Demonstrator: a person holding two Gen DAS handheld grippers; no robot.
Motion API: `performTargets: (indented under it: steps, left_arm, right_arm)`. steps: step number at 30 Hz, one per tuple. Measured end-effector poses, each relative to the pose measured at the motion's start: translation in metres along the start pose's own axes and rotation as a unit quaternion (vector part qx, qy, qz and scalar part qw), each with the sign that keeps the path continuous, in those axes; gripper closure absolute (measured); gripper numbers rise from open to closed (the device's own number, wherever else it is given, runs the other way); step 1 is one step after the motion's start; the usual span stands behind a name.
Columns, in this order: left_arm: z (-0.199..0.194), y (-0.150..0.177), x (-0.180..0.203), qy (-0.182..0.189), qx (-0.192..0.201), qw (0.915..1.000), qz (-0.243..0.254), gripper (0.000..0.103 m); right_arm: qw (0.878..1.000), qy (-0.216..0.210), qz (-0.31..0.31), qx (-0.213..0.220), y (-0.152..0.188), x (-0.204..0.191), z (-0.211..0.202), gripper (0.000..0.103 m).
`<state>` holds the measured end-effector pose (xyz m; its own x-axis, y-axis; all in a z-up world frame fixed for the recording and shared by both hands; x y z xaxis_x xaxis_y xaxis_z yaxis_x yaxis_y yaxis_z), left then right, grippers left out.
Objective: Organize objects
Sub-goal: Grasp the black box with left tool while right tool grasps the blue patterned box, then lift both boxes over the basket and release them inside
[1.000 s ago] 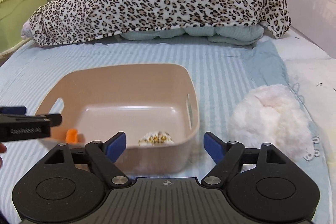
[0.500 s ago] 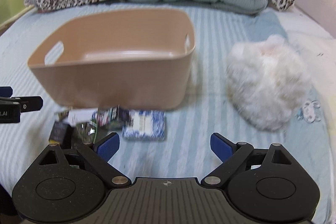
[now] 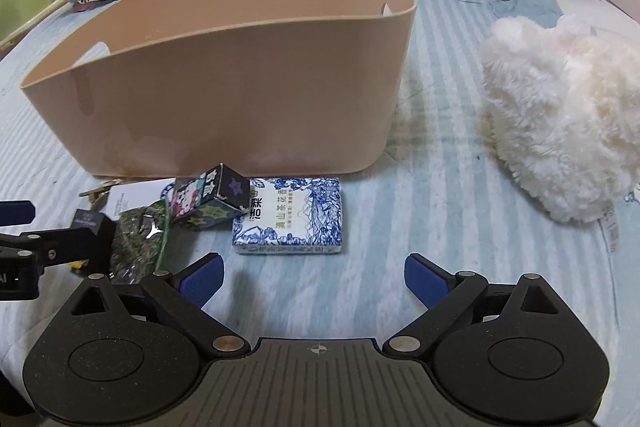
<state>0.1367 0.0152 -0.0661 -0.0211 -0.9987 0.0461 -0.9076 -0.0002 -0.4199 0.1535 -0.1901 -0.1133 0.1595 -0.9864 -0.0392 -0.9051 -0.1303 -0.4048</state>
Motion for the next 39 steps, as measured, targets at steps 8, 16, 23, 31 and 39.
performTargets:
  steps: [8,16,23,31,39]
  left_arm:
    - [0.008,0.003,-0.001,0.027,-0.011,0.9995,-0.009,0.017]
    - [0.010,0.005,0.013,0.070,-0.023,0.9973,-0.008,0.049]
    - [0.005,0.010,0.024,0.069,-0.018,0.9974,0.012,0.064]
    - [0.020,0.020,0.023,0.052,-0.024,0.9983,0.012,0.061]
    - [0.013,0.019,0.016,0.037,-0.013,0.9990,0.021,0.070]
  right_arm:
    - [1.000,0.004,-0.002,0.008,-0.005,-0.007,0.013,0.015]
    - [1.000,-0.004,-0.001,0.010,-0.002,-0.010,0.007,0.044]
    - [1.000,0.004,0.000,-0.008,0.014,-0.011,-0.007,0.044]
    - [1.000,0.009,0.002,-0.015,0.028,-0.011,-0.019,0.044]
    - [1.000,0.001,0.012,-0.008,0.033,-0.009,-0.030,0.044]
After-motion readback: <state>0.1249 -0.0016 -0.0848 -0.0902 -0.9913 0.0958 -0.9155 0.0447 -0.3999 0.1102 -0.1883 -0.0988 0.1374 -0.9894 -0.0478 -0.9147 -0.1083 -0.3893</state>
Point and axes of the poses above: each gripper's, at about its wrist camera, not at the fingertips, and z roughly the way its jaws point, x to its right, y to its underside, the point moved 8 cm from there along z, roughly the way its jaws point, and after that the axes turned 10 degrees about -x, right-handed, at the moved point
